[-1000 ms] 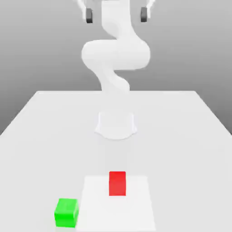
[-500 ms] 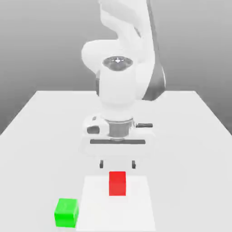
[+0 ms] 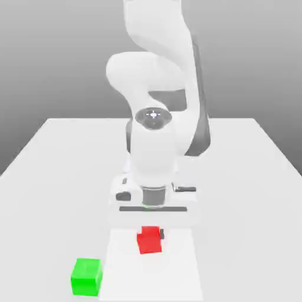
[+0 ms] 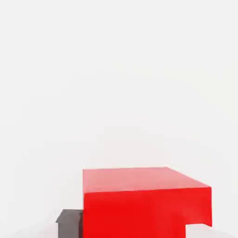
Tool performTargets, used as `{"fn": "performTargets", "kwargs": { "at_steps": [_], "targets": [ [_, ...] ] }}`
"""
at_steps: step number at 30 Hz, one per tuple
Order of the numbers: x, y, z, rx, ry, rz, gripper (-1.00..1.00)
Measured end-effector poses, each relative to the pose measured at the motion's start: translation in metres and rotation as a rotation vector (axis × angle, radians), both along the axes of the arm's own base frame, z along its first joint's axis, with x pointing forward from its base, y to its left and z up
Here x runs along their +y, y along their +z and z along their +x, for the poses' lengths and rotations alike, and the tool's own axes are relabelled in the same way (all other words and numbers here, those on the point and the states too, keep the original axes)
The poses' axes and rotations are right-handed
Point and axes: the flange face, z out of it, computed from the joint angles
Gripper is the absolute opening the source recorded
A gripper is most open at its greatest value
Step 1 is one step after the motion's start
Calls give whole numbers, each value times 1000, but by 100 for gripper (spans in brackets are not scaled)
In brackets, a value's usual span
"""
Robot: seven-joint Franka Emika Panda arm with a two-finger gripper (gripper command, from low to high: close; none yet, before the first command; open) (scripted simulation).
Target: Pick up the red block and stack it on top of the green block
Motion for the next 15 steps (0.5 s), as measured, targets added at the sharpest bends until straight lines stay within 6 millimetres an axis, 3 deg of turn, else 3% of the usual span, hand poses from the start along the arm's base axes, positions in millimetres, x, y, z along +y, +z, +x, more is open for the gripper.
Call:
{"fn": "performTargets", "kwargs": {
  "at_steps": [4, 7, 12, 15],
  "targets": [
    [-4, 31, 7, 1, 13, 2, -100],
    [-36, 43, 36, 3, 19, 6, -100],
    [-117, 63, 78, 1, 13, 5, -100],
    [-132, 47, 90, 0, 34, 2, -100]
  ]
}}
